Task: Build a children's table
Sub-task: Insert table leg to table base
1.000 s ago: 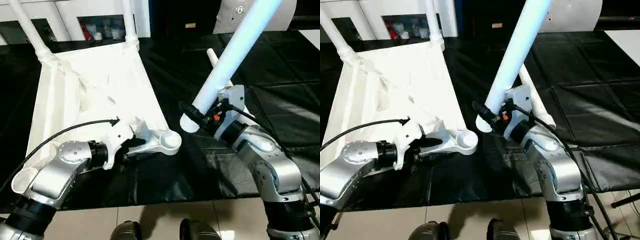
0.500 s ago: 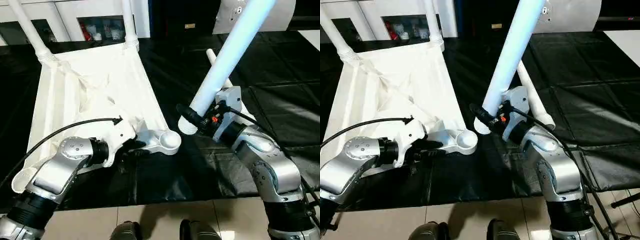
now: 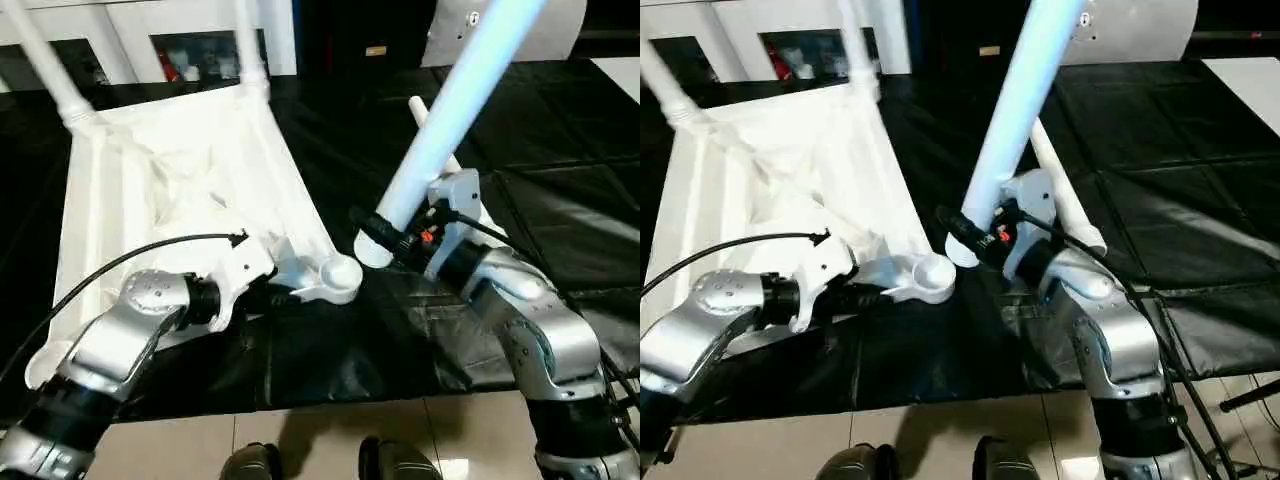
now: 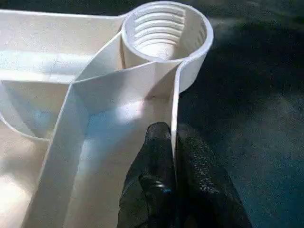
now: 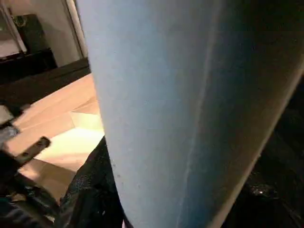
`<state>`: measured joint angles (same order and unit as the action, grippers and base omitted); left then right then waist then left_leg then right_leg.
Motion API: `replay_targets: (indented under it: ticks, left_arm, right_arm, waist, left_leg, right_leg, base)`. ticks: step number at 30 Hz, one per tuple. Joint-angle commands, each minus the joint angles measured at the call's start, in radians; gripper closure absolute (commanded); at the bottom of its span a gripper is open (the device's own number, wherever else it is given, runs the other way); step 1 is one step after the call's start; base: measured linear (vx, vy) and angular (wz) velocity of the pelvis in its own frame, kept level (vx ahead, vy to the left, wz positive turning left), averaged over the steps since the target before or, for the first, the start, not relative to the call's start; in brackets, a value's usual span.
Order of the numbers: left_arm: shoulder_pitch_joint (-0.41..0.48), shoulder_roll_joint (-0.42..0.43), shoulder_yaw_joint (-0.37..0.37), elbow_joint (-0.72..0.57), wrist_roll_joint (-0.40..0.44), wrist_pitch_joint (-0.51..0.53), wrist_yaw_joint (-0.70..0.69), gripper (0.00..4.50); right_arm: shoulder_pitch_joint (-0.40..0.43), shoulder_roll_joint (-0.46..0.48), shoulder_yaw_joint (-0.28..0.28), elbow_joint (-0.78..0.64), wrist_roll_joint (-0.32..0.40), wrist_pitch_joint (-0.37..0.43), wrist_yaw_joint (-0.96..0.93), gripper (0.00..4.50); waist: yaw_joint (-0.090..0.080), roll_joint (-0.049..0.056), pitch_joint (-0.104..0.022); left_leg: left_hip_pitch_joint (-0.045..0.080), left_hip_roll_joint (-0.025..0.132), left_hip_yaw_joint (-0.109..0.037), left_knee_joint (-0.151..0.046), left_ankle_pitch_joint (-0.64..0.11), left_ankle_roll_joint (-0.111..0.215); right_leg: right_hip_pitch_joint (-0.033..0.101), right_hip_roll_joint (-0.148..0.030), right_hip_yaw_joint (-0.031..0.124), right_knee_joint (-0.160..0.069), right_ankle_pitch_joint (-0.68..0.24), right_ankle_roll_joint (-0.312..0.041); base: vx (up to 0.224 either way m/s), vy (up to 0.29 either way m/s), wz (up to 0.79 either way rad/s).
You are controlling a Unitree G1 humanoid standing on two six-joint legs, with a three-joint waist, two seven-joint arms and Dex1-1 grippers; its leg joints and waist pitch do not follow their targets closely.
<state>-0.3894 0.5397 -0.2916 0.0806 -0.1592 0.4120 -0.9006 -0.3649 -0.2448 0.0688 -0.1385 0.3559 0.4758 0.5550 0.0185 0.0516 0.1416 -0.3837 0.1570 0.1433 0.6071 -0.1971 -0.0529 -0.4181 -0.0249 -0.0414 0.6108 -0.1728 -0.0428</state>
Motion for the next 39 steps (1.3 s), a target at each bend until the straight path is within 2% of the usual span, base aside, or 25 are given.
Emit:
replay_targets:
  ticks: [1, 4, 7, 9, 12, 14, 15, 20, 21, 24, 26, 29, 39]
  left_arm:
    - [-0.018, -0.004, 0.027, 0.072, 0.041, 0.010, 0.083, 4.50]
    - [-0.060, -0.039, 0.042, 0.121, 0.046, 0.012, 0.121, 4.50]
    - [-0.104, -0.069, 0.048, 0.172, 0.051, -0.015, 0.136, 4.50]
    - [-0.109, -0.067, 0.038, 0.174, 0.047, -0.044, 0.100, 4.50]
    - [-0.107, -0.061, 0.027, 0.167, 0.043, -0.068, 0.062, 4.50]
    - [-0.089, -0.038, -0.001, 0.140, 0.024, -0.066, -0.015, 4.50]
    - [-0.084, -0.032, -0.009, 0.133, 0.021, -0.067, -0.036, 4.50]
    - [-0.080, -0.031, -0.022, 0.142, 0.039, -0.100, -0.039, 4.50]
    - [-0.075, -0.027, -0.029, 0.142, 0.043, -0.138, -0.063, 4.50]
    - [-0.073, -0.024, -0.034, 0.139, 0.048, -0.164, -0.082, 4.50]
    - [-0.079, -0.022, -0.038, 0.149, 0.064, -0.180, -0.086, 4.50]
    - [-0.085, -0.016, -0.059, 0.162, 0.091, -0.218, -0.104, 4.50]
    - [-0.056, -0.025, -0.076, 0.130, 0.087, -0.237, -0.148, 4.50]
  right_arm:
    - [-0.025, 0.001, 0.016, 0.013, -0.001, -0.009, 0.019, 2.58]
    - [-0.042, -0.002, 0.030, 0.028, -0.011, -0.016, 0.032, 2.58]
    - [-0.063, -0.005, 0.046, 0.051, -0.021, -0.014, 0.043, 2.58]
    - [-0.074, -0.005, 0.052, 0.063, -0.027, -0.013, 0.046, 2.58]
    - [-0.083, -0.005, 0.058, 0.078, -0.033, -0.015, 0.049, 2.58]
    - [-0.108, -0.014, 0.071, 0.114, -0.047, -0.010, 0.061, 2.58]
    - [-0.115, -0.020, 0.077, 0.123, -0.051, -0.004, 0.067, 2.58]
    - [-0.129, -0.034, 0.094, 0.145, -0.051, 0.026, 0.092, 2.58]
    - [-0.132, -0.039, 0.101, 0.153, -0.053, 0.027, 0.104, 2.58]
    - [-0.133, -0.043, 0.107, 0.156, -0.051, 0.036, 0.118, 2.58]
    - [-0.138, -0.047, 0.115, 0.158, -0.044, 0.051, 0.139, 2.58]
    - [-0.143, -0.060, 0.132, 0.163, -0.046, 0.062, 0.164, 2.58]
    - [-0.143, -0.062, 0.142, 0.177, -0.060, 0.066, 0.180, 2.58]
  waist:
    - [0.007, -0.006, -0.083]
    - [0.004, -0.008, -0.082]
    - [0.005, -0.010, -0.087]
    - [0.003, -0.006, -0.089]
    - [0.003, -0.005, -0.091]
    - [0.005, -0.010, -0.092]
    - [0.007, -0.008, -0.092]
    - [0.019, -0.009, -0.091]
    - [0.022, -0.014, -0.093]
    - [0.024, -0.014, -0.093]
    - [0.026, -0.019, -0.091]
    - [0.029, -0.021, -0.092]
    - [0.038, -0.022, -0.094]
  left_leg:
    - [0.004, 0.047, -0.011, -0.065, -0.064, 0.061]
    - [0.002, 0.044, -0.010, -0.063, -0.069, 0.061]
    - [-0.001, 0.043, -0.011, -0.062, -0.042, 0.066]
    - [0.001, 0.044, -0.012, -0.062, -0.048, 0.068]
    - [0.000, 0.049, -0.013, -0.062, -0.032, 0.075]
    - [0.000, 0.050, -0.013, -0.063, -0.024, 0.078]
    - [0.003, 0.050, -0.012, -0.063, -0.025, 0.079]
    - [0.009, 0.055, -0.009, -0.063, -0.029, 0.084]
    - [0.009, 0.056, -0.009, -0.064, -0.027, 0.085]
    - [0.008, 0.057, -0.009, -0.064, -0.027, 0.085]
    - [0.008, 0.056, -0.007, -0.065, -0.031, 0.082]
    - [0.008, 0.056, -0.007, -0.065, -0.035, 0.081]
    - [0.009, 0.058, -0.007, -0.065, -0.022, 0.082]
  right_leg:
    - [0.072, -0.104, 0.057, -0.077, -0.234, -0.178]
    - [0.073, -0.103, 0.056, -0.084, -0.281, -0.161]
    - [0.076, -0.101, 0.054, -0.081, -0.262, -0.156]
    - [0.074, -0.102, 0.054, -0.080, -0.251, -0.162]
    - [0.074, -0.102, 0.053, -0.075, -0.205, -0.179]
    - [0.075, -0.103, 0.053, -0.071, -0.174, -0.191]
    - [0.074, -0.106, 0.054, -0.070, -0.172, -0.203]
    - [0.071, -0.105, 0.056, -0.068, -0.169, -0.206]
    - [0.071, -0.106, 0.056, -0.067, -0.160, -0.207]
    - [0.071, -0.108, 0.056, -0.066, -0.155, -0.206]
    - [0.071, -0.107, 0.056, -0.068, -0.170, -0.200]
    - [0.071, -0.108, 0.056, -0.070, -0.189, -0.189]
    - [0.069, -0.108, 0.056, -0.063, -0.146, -0.200]
  base:
    - [0.000, 0.000, 0.00]
    - [0.000, 0.000, 0.00]
    - [0.000, 0.000, 0.00]
    - [0.000, 0.000, 0.00]
    - [0.000, 0.000, 0.00]
    - [0.000, 0.000, 0.00]
    - [0.000, 0.000, 0.00]
    - [0.000, 0.000, 0.00]
    - [0.000, 0.000, 0.00]
    - [0.000, 0.000, 0.00]
    - [0.000, 0.000, 0.00]
    - [0.000, 0.000, 0.00]
    - [0.000, 0.000, 0.00]
